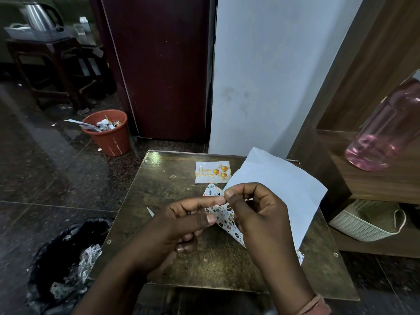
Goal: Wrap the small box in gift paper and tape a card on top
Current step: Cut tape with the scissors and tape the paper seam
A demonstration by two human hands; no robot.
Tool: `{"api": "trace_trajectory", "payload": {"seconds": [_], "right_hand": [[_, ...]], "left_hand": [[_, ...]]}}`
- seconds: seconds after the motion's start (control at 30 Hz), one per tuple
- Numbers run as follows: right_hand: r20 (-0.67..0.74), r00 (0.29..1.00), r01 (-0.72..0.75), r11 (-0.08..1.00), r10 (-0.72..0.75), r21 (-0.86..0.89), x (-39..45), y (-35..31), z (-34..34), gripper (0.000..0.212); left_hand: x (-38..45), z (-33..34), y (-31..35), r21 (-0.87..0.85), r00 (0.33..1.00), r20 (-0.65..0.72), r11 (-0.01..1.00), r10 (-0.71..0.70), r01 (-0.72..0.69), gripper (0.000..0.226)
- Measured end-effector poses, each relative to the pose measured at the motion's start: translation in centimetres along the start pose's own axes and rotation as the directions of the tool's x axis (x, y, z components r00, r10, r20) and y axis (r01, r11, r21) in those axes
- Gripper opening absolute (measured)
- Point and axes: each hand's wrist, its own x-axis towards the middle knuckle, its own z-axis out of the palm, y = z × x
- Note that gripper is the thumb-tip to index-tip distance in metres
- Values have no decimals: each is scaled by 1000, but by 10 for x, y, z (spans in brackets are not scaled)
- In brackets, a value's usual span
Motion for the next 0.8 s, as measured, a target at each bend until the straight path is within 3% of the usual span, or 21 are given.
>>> {"api": "trace_trajectory", "payload": {"seconds": [0.1,0.2,0.3,0.47,0.63,0.8], "right_hand": [[-10,1000,-6,999,5,-37,1,1,5,10],[-23,996,85,979,-91,-187,0,1,10,13],[53,986,165,938,-156,-306,-5,0,23,9],[204,966,244,834,-162,-495,-19,9,55,5],[350,936,291,642,-37,-710,-34,13,84,17],[324,945,245,568,40,-785,-49,20,97,26]], "left_hand": [[-4,-9,5,15,998,-64,1000,-27,28,44],[-7,-28,10,28,984,-178,999,-25,31,44],[-10,-48,10,9,941,-336,999,-42,48,40],[-16,-57,8,-35,884,-461,997,-75,66,35],[-19,-67,6,-56,868,-490,996,-83,64,39],[-25,-69,9,-71,896,-438,996,-72,46,37]]}}
